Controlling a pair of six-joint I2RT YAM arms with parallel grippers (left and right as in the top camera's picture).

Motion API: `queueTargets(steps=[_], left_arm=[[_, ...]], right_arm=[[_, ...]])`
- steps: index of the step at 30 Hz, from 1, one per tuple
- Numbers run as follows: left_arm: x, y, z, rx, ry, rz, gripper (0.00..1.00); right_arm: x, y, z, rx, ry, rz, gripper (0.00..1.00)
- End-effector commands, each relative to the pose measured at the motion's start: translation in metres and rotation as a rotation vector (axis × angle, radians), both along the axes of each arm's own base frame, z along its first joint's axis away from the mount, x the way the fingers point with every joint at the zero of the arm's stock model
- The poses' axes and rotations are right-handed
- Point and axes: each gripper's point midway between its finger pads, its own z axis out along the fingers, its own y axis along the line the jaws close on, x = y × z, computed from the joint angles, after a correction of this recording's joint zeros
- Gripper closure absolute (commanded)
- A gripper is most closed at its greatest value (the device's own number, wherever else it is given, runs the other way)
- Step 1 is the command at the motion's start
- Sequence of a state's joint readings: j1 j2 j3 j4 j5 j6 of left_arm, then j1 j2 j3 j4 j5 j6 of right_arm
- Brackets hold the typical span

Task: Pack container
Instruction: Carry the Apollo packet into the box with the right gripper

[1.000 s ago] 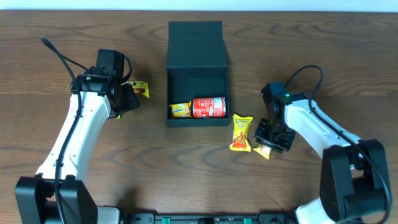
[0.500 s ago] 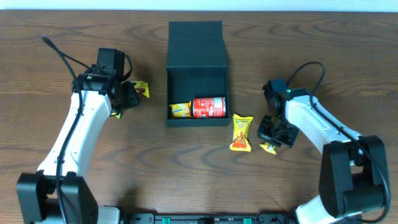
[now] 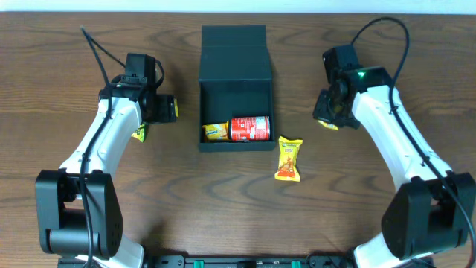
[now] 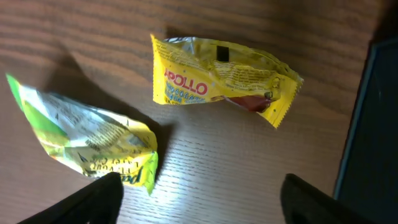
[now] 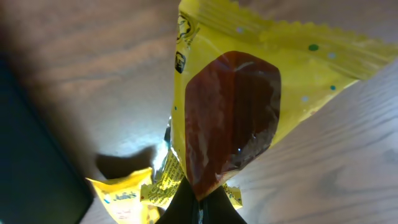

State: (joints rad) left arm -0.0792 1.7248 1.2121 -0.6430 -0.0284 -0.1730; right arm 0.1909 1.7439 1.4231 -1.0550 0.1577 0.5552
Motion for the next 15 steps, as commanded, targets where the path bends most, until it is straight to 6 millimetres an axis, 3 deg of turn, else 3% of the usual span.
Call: queueTargets(steps=[1,3,6,9,11,15], left_arm=[[0.001,-0.005,0.000,-0.121,-0.007,0.245,0.22],[0.001,-0.011,0.000,-0.188,-0.004,0.335,0.26],[0.001,-0.011,-0.004,-0.226,0.003,0.456,0.30],[0.004,-0.012,-0.015,-0.258,0.013,0.555,0.31],[0.003,-0.015,-0.028,-0.289,0.045,0.635,0.31],[0.017,-0.019,-0.047,-0.321,0.039,0.668,0.36]], right_arm=[[0.019,-0.004,0.022,-0.018,-0.073,0.010,0.99],[0.031,0.005,0.037,0.012,-0.119,0.061,0.99],[0.051,0.041,0.067,0.116,-0.209,0.296,0.98],[0.057,0.067,0.088,0.115,-0.267,0.520,0.99],[0.053,0.088,0.092,0.125,-0.284,0.680,0.99],[0.047,0.111,0.085,0.089,-0.272,0.847,0.99]])
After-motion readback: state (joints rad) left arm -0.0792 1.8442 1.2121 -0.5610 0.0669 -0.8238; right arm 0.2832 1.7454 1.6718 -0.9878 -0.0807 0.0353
